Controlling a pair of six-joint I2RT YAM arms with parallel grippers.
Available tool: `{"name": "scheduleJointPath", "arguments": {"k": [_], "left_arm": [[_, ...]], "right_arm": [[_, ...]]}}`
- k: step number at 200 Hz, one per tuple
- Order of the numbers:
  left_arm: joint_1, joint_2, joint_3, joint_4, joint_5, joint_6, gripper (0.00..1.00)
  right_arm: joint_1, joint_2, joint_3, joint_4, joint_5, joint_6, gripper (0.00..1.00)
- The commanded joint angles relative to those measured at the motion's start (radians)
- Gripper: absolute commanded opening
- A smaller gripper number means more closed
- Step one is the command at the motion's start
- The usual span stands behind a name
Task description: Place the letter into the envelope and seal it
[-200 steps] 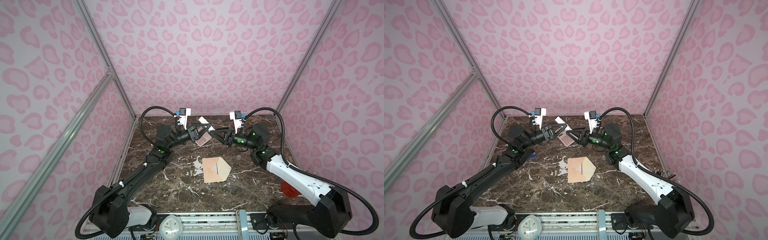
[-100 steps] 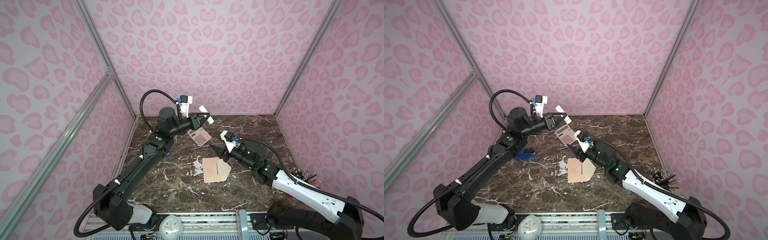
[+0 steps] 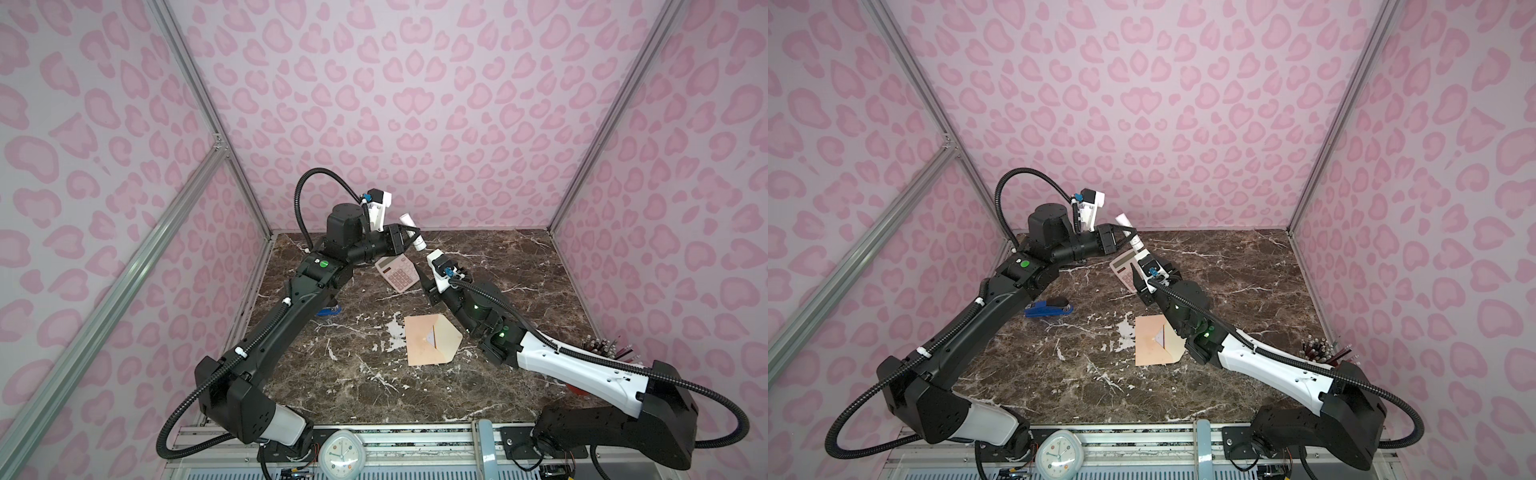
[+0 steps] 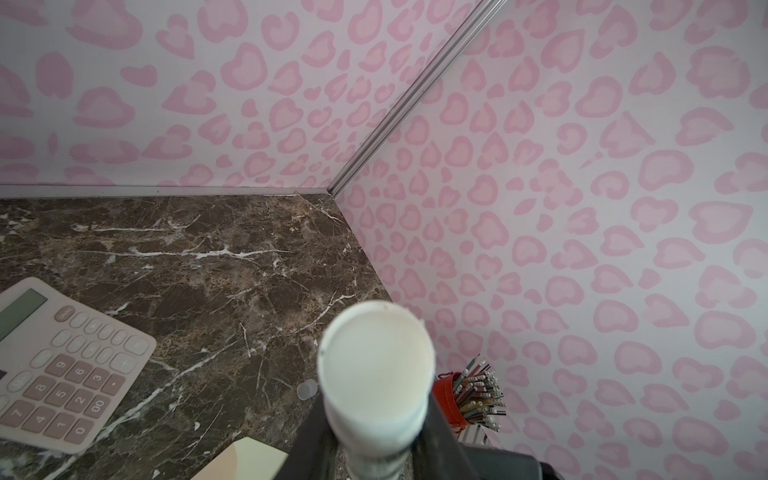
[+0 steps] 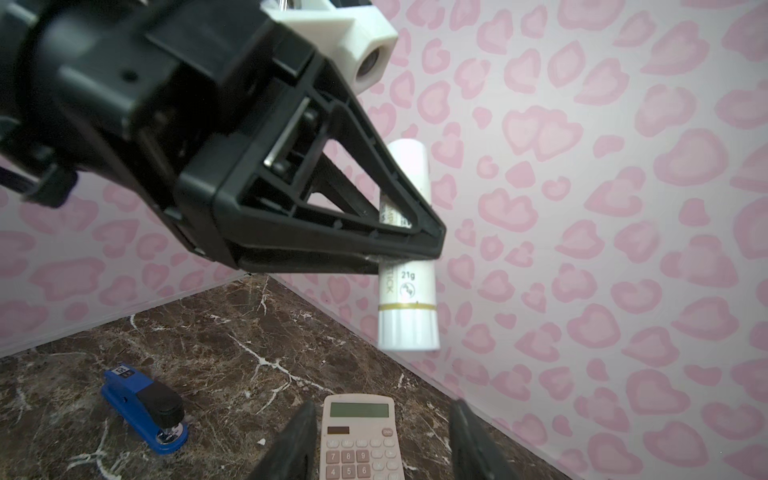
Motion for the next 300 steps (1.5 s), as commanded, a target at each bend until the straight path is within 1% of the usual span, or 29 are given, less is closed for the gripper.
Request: {"name": "scheduleJointPath", "arguments": {"k": [1, 79, 95, 129, 240, 262, 300], "left_arm": [[-0.002, 0.009, 0.021, -0.016, 0.003, 0.007, 0.04], [-0.011, 0.027, 0.032, -0.035, 0.026, 0.012, 0.04], [-0.011, 0.028, 0.033, -0.037, 0.026, 0.012, 0.04], [-0.012, 0.036, 0.038, -0.045, 0.034, 0.015, 0.04], [-0.015, 0.047, 0.040, -0.053, 0.046, 0.017, 0.04], [-0.017, 0.047, 0.040, -0.056, 0.047, 0.018, 0.04], [-0.017, 0.043, 0.038, -0.058, 0.045, 0.020, 0.04]], "right_arm": [[-0.001, 0.024, 0.018, 0.056, 0.018, -0.007, 0.49], [-0.011, 0.084, 0.063, 0.050, 0.019, -0.004, 0.36], [-0.014, 0.087, 0.067, 0.043, 0.023, 0.001, 0.34], [-0.019, 0.089, 0.075, 0.033, 0.027, 0.001, 0.26], [-0.039, 0.078, 0.081, 0.024, 0.042, 0.022, 0.30], [-0.043, 0.072, 0.079, 0.028, 0.035, 0.039, 0.34], [-0.047, 0.061, 0.069, 0.045, 0.013, 0.065, 0.36]]}}
